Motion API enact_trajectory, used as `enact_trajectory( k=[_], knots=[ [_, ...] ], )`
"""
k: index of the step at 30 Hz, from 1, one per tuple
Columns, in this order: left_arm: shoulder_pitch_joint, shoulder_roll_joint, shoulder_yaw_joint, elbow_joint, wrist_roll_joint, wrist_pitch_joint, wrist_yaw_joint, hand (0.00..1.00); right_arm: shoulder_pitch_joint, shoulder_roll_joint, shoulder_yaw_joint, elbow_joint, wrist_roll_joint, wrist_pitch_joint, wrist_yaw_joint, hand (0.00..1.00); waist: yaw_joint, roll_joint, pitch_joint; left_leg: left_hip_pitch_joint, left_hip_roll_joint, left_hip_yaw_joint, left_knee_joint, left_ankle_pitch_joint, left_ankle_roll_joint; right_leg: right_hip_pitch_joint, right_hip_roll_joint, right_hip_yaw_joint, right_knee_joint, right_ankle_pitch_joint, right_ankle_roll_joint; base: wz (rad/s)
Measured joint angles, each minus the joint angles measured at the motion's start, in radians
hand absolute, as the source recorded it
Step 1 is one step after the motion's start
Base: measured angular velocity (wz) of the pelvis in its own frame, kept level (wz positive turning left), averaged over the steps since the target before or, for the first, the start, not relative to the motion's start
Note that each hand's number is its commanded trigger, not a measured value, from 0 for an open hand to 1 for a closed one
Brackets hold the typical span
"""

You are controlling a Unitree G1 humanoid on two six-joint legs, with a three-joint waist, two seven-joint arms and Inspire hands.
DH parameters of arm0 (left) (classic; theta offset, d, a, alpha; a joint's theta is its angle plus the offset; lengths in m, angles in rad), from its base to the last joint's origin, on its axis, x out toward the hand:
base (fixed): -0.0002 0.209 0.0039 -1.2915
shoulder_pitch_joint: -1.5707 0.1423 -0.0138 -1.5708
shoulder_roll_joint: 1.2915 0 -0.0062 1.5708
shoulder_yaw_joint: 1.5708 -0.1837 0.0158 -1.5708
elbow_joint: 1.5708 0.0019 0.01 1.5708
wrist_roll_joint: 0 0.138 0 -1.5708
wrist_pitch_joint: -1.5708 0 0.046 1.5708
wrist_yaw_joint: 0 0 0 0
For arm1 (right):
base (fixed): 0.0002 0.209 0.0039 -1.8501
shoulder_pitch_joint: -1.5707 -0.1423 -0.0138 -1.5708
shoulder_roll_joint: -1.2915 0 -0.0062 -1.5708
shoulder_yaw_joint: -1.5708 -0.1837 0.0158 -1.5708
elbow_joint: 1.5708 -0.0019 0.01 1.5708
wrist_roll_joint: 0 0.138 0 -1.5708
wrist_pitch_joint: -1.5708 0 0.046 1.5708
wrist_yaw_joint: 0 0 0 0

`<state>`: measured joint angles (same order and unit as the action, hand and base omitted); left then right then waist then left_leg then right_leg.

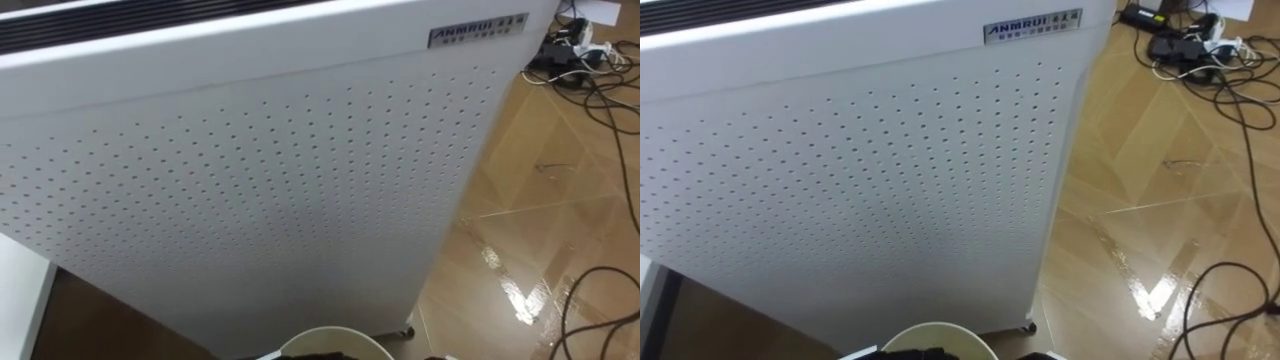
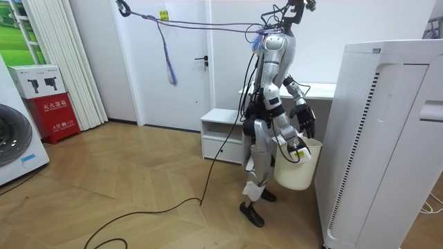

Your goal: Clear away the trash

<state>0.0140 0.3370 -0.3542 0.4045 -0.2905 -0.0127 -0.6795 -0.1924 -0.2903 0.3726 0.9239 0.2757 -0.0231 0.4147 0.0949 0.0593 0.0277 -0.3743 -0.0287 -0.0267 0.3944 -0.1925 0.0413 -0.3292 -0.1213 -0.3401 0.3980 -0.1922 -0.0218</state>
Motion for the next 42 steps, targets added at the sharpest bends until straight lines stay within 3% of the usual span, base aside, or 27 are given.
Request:
enact_trajectory(
  k=[8, 16, 24, 33, 36, 39, 42],
  knots=[
    [0.000, -0.003, 0.007, 0.000, 0.000, 0.000, 0.000, 0.00, 0.011, -0.020, -0.001, -0.012, -0.001, -0.001, 0.002, 1.00, 0.025, 0.001, -0.0007, 0.000, 0.002, 0.010, 0.004, 0.001, 0.002, 0.000, -0.001, 0.000, 0.002, 0.000, 0.000, 0.00],
    [0.001, -0.005, 0.045, 0.000, 0.000, 0.000, 0.000, 0.00, 0.042, -0.034, -0.002, -0.043, -0.002, -0.010, 0.002, 1.00, 0.027, 0.010, -0.0073, 0.001, 0.003, 0.010, 0.003, 0.001, 0.002, 0.002, -0.001, -0.001, 0.004, 0.000, 0.000, 0.00],
    [0.005, -0.008, 0.050, 0.000, 0.002, -0.002, 0.022, 0.00, 0.076, -0.041, -0.003, -0.045, 0.001, -0.010, 0.002, 1.00, 0.035, 0.011, -0.0077, 0.012, 0.003, 0.007, -0.005, 0.001, 0.001, 0.017, 0.001, -0.005, -0.003, 0.000, 0.000, 0.00],
    [0.024, -0.016, 0.155, 0.003, 0.000, -0.001, 0.040, 0.00, 0.128, -0.052, -0.050, -0.075, 0.006, -0.009, 0.002, 1.00, 0.046, 0.013, -0.0085, 0.034, 0.001, 0.001, -0.018, 0.002, 0.001, 0.038, 0.001, -0.014, -0.016, -0.001, 0.002, 0.02],
    [0.047, -0.016, 0.170, 0.042, -0.003, 0.001, 0.051, 0.00, 0.154, -0.052, -0.070, -0.072, 0.007, -0.006, 0.002, 1.00, 0.039, 0.009, -0.0097, 0.063, -0.002, 0.008, -0.038, 0.002, 0.001, 0.057, 0.000, -0.009, -0.015, -0.008, 0.007, -0.03],
    [0.128, -0.017, 0.180, 0.048, -0.014, 0.004, 0.060, 0.00, 0.206, -0.050, -0.110, -0.072, 0.006, -0.006, 0.008, 1.00, 0.017, 0.002, -0.0105, 0.093, -0.002, 0.011, -0.048, 0.002, 0.001, 0.084, -0.001, -0.009, -0.026, -0.013, 0.009, 0.00],
    [0.188, -0.017, 0.196, 0.130, -0.048, 0.005, 0.069, 0.00, 0.262, -0.048, -0.154, -0.038, 0.008, -0.006, 0.011, 1.00, 0.005, -0.014, -0.0161, 0.141, -0.001, 0.021, -0.072, 0.002, 0.001, 0.122, 0.001, -0.002, -0.038, -0.020, 0.011, -0.07]
  ],
)
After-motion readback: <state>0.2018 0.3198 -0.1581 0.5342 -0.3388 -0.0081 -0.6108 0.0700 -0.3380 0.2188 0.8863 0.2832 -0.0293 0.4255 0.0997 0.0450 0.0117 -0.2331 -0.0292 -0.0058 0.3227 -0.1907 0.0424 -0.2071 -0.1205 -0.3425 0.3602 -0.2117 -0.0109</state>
